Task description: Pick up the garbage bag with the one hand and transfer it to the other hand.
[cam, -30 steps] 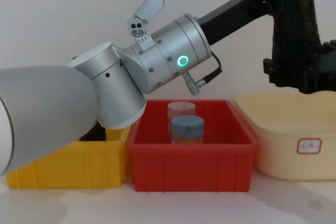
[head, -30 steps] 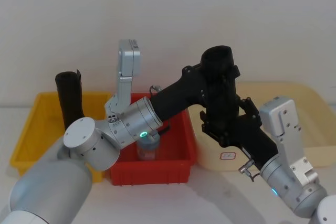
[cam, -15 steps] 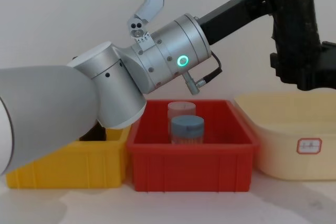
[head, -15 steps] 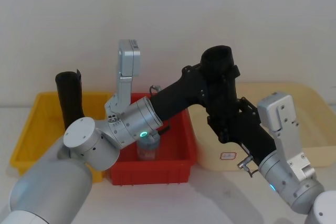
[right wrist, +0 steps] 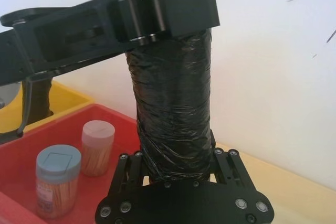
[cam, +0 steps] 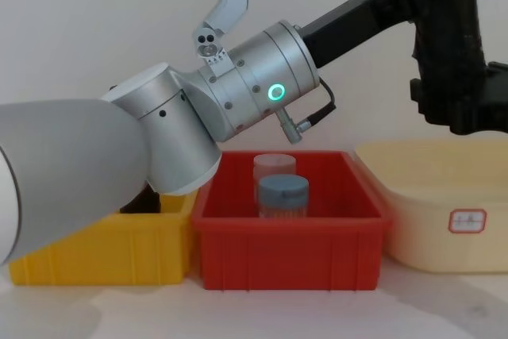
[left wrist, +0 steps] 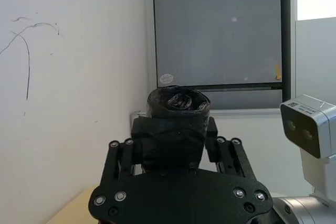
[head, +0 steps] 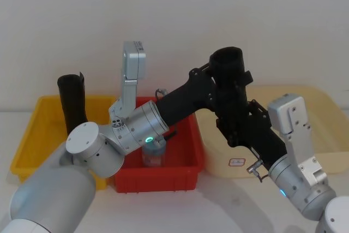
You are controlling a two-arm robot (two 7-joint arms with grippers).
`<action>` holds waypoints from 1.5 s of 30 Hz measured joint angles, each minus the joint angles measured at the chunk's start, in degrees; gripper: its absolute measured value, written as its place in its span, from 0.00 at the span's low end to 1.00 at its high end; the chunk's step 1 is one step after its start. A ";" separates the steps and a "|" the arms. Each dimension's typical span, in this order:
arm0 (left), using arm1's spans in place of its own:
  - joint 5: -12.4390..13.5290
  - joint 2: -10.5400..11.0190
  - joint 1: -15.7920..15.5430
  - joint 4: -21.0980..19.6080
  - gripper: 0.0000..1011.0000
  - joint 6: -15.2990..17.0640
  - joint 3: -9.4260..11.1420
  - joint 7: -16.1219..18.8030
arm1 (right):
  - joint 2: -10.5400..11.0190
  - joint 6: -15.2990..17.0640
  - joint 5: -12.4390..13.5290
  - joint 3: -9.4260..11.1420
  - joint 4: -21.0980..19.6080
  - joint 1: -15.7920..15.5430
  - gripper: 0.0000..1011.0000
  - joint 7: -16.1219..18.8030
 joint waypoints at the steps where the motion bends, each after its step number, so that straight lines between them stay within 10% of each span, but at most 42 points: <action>1: 0.00 0.00 0.00 0.00 0.66 0.00 0.00 0.00 | -0.03 0.00 0.00 0.03 0.04 0.03 0.55 0.03; 13: 0.00 0.00 0.00 0.00 0.99 0.00 0.00 0.00 | -0.93 1.25 0.25 1.25 0.85 0.67 0.55 0.36; 45: 0.00 0.00 0.00 0.00 0.99 0.00 0.00 0.00 | -2.16 6.30 0.41 6.85 7.93 4.82 0.55 -1.41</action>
